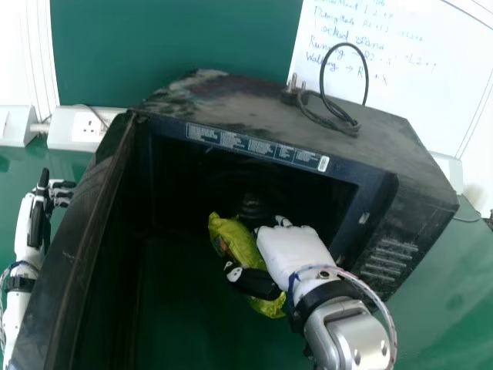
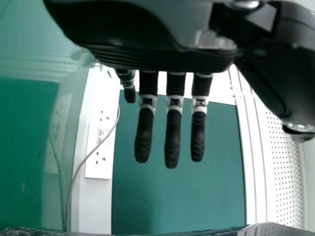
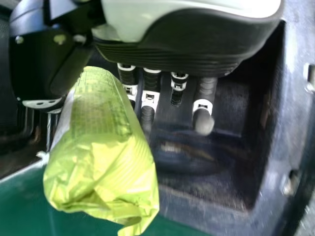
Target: Put biscuit inside oven
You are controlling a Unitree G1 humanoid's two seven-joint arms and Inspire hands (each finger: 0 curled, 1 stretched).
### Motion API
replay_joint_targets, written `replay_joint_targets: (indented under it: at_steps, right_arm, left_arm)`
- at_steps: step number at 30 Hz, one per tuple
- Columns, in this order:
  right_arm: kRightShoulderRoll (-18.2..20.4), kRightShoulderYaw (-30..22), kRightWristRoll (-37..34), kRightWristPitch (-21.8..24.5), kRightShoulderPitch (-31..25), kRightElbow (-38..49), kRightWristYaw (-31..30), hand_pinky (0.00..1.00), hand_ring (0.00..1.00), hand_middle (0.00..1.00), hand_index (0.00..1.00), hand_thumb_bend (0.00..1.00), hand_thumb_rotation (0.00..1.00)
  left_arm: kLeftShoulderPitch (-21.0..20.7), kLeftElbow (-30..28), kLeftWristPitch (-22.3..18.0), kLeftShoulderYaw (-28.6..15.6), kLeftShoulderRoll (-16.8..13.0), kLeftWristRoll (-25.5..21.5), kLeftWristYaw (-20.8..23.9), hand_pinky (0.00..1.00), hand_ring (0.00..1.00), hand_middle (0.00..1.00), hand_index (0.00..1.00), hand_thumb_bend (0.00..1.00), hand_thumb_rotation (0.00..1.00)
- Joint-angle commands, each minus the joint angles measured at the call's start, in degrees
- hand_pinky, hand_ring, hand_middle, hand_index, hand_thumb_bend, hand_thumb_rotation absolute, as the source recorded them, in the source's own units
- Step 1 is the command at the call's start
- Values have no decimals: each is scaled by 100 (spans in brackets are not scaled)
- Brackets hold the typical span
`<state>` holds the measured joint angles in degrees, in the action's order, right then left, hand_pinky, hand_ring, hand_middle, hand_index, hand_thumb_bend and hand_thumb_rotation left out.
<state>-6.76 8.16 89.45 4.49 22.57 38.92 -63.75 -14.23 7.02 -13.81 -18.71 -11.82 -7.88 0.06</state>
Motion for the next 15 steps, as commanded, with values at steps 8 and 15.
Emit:
replay_joint_targets:
  at_steps: [8, 15]
  right_arm:
    - [-51, 88, -6, 185, 633, -701, 274, 8, 17, 47, 49, 53, 0]
    - [-145, 220, -172, 271, 846, -1254, 833, 7, 15, 47, 49, 53, 0]
  left_arm:
    - [54, -38, -36, 9, -13, 11, 22, 30, 33, 42, 48, 52, 7]
    - [63, -56, -2, 18, -14, 29, 43, 30, 33, 42, 48, 52, 7]
